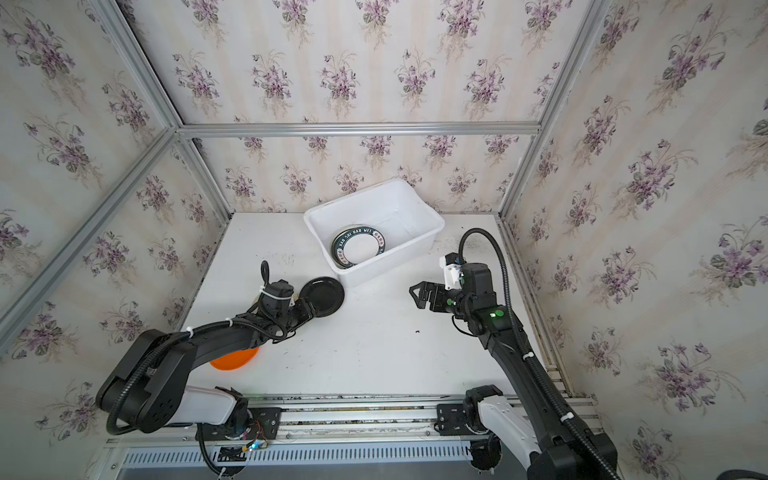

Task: Place the plates into the plastic bin on the countertop
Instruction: 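Close the left gripper on the black plate's edge nearest the robot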

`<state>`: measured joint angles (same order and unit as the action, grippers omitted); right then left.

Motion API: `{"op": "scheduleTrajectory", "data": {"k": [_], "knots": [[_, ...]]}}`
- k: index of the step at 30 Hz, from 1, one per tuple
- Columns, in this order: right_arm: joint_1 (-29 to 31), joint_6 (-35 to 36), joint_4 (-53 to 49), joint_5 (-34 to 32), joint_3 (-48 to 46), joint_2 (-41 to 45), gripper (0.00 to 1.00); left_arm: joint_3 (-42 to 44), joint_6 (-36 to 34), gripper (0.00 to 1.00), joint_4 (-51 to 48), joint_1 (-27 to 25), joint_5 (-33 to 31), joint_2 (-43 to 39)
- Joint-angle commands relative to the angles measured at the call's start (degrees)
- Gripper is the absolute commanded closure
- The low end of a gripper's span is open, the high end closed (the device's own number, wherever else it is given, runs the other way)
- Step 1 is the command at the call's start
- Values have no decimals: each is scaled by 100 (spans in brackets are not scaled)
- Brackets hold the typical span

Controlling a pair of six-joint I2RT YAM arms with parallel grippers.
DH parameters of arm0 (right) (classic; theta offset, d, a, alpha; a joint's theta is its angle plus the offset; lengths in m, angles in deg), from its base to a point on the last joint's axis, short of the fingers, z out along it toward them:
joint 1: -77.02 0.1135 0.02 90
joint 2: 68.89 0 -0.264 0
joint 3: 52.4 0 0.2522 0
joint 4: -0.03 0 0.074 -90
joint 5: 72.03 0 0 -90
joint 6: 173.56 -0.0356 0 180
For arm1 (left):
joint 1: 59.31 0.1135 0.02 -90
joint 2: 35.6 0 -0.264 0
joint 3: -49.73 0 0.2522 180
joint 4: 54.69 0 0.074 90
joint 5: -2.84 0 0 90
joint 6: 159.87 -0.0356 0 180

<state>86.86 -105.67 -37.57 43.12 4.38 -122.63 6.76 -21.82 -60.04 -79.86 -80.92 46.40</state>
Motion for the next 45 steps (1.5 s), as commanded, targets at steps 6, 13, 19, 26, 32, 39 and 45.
{"op": "scheduleTrajectory", "data": {"k": [6, 13, 19, 26, 32, 39, 45], "knots": [[0, -4, 107, 110, 58, 56, 1, -57, 20, 44, -68, -10, -152, 257], [0, -11, 124, 206, 44, 56, 1, -124, 59, 51, -70, -5, -201, 498], [0, -73, 203, 126, -4, 40, 2, -276, 81, 58, -103, -1, -119, 729], [0, -109, 190, -3, -22, 3, 2, -305, 82, 69, -179, 16, -102, 810], [-5, -143, 217, -35, -31, 38, 3, -278, 73, 74, -299, 24, -141, 670], [-9, -298, 342, 43, -169, 135, 3, -234, 99, 80, -416, 25, -167, 473], [-8, -501, 521, 174, -342, 205, 4, -182, 99, 93, -528, 25, -202, 252]]}}
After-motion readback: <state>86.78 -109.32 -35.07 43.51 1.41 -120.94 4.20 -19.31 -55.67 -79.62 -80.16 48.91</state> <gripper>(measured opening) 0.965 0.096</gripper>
